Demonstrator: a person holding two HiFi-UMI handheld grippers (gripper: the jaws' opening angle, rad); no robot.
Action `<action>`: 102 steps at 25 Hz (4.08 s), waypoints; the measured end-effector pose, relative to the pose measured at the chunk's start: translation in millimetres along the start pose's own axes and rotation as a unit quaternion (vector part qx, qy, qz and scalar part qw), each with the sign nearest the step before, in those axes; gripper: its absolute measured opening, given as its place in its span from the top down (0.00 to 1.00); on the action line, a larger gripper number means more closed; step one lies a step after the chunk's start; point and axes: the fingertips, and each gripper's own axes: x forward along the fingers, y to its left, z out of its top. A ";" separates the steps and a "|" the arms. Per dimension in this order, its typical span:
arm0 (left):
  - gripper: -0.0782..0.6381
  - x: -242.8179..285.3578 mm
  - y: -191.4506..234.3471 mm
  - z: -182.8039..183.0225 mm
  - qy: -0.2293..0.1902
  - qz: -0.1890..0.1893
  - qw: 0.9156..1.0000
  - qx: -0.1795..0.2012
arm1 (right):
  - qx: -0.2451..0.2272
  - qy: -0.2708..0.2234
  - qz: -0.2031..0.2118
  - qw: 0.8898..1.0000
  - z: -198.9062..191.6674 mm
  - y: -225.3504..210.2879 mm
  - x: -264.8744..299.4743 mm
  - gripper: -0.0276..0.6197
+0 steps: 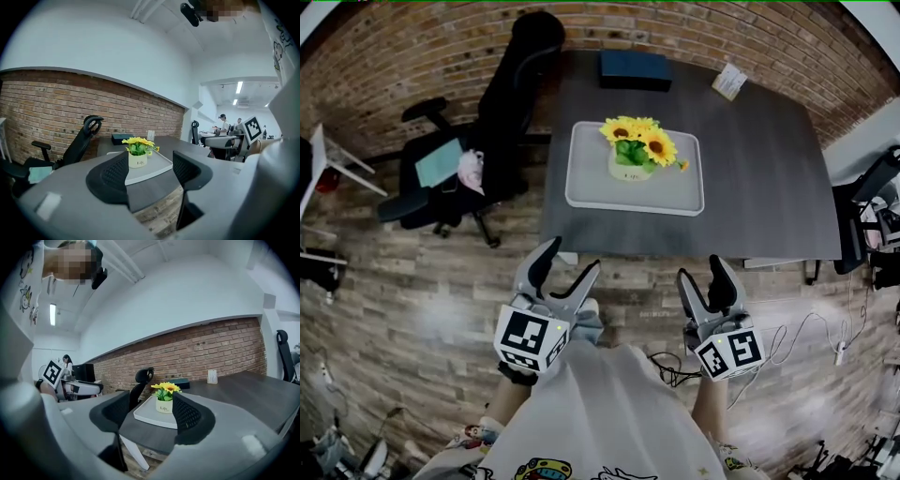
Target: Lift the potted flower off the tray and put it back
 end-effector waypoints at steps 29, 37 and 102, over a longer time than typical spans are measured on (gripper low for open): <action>0.35 155.7 54.9 53.2 -0.013 0.016 1.000 -0.009 | -0.010 -0.026 0.087 0.996 59.3 -102.1 138.1 0.39; 0.32 173.7 69.9 64.6 -0.020 0.036 0.999 -0.012 | -0.015 -0.022 0.129 0.991 66.6 -110.3 171.9 0.35; 0.29 270.8 97.1 -74.0 0.071 -0.190 0.979 0.006 | -0.032 0.086 0.244 0.965 -87.3 -90.8 294.0 0.24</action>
